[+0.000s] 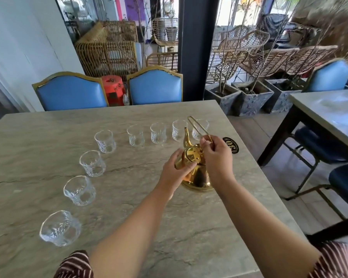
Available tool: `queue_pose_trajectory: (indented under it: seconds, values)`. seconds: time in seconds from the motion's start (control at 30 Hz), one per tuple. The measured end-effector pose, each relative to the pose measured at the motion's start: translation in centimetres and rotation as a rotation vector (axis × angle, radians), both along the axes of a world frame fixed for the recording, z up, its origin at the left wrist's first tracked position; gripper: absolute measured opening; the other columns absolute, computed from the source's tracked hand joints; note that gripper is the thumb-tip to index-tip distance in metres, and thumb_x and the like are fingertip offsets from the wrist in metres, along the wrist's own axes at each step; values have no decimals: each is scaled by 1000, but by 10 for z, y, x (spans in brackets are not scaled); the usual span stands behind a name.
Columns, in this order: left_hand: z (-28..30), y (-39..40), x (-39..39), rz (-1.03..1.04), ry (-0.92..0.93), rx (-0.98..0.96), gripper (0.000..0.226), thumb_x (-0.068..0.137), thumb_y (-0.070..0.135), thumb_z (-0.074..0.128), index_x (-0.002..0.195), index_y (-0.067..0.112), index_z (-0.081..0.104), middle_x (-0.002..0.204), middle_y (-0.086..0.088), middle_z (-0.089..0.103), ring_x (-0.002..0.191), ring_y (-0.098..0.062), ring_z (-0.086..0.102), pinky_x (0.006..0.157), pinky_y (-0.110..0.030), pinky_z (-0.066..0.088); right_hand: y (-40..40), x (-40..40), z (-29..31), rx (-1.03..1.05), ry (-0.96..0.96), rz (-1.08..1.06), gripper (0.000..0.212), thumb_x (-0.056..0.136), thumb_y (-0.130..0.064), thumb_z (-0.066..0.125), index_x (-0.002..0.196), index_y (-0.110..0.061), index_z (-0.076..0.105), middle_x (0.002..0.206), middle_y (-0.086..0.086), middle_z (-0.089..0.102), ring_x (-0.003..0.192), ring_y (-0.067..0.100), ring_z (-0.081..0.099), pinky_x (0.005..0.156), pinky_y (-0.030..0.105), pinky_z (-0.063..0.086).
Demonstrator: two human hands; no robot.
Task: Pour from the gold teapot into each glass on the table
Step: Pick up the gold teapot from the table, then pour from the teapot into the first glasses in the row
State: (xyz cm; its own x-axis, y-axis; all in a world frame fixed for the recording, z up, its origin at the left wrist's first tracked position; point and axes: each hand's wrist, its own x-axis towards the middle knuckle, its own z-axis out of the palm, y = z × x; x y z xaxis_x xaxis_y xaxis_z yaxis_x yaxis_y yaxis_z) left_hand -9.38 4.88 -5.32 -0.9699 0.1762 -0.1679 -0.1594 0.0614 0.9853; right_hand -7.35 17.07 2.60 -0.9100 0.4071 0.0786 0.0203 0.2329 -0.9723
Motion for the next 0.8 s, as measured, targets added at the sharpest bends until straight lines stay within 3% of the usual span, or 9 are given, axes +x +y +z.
queue_pose_trajectory:
  seconds: [0.13,0.23,0.33,0.43,0.53,0.67,0.73,0.8]
  values:
    - [12,17,-24,-50,67,-26,66,89,32,73,146,37,39,135,4,56,108,-17,69,80,-18,57,17,-30,11,84,8,6,29,95,-21,56,124,-23,58,73,4,61,57,10,50,54,29,45]
    - [17,31,-41,-114,85,-66,47,96,30,64,136,44,44,131,1,59,103,-20,71,84,-24,56,31,-52,13,129,10,9,31,94,-18,55,122,-32,52,67,-6,51,52,8,44,50,26,40]
    - [17,44,-55,-146,69,-99,50,98,29,61,144,40,43,126,11,51,109,-19,68,94,-30,54,45,-70,15,193,-8,23,26,95,-16,53,113,-32,59,72,-9,56,51,6,47,48,24,39]
    - [17,54,-71,-124,15,-96,51,98,27,61,146,36,45,109,2,65,80,-15,70,74,-23,59,56,-90,13,218,-19,33,25,96,-14,52,111,-30,63,90,-9,64,53,4,47,49,20,36]
    - [17,62,-83,-100,-18,-90,49,98,27,62,144,36,47,99,-3,68,61,-9,64,53,-13,50,64,-110,12,235,-43,37,26,96,-13,51,115,-25,65,107,-9,65,61,3,51,53,19,38]
    - [16,70,-93,-82,-59,-48,46,97,30,63,141,36,50,94,1,68,64,-8,65,50,-14,50,72,-133,10,297,-67,62,29,95,-11,51,119,-19,66,118,-4,67,80,11,62,61,16,41]
    - [15,72,-97,-70,-90,-25,40,96,31,64,135,39,54,95,1,71,69,-11,67,53,-16,55,74,-143,7,310,-86,60,29,95,-11,52,120,-19,66,118,-1,67,63,2,57,52,12,36]
    - [15,73,-101,-54,-111,-18,32,95,32,65,124,44,57,105,-5,73,73,-14,69,53,-19,57,76,-152,5,317,-110,54,29,95,-12,52,120,-19,66,113,1,69,51,0,48,47,15,33]
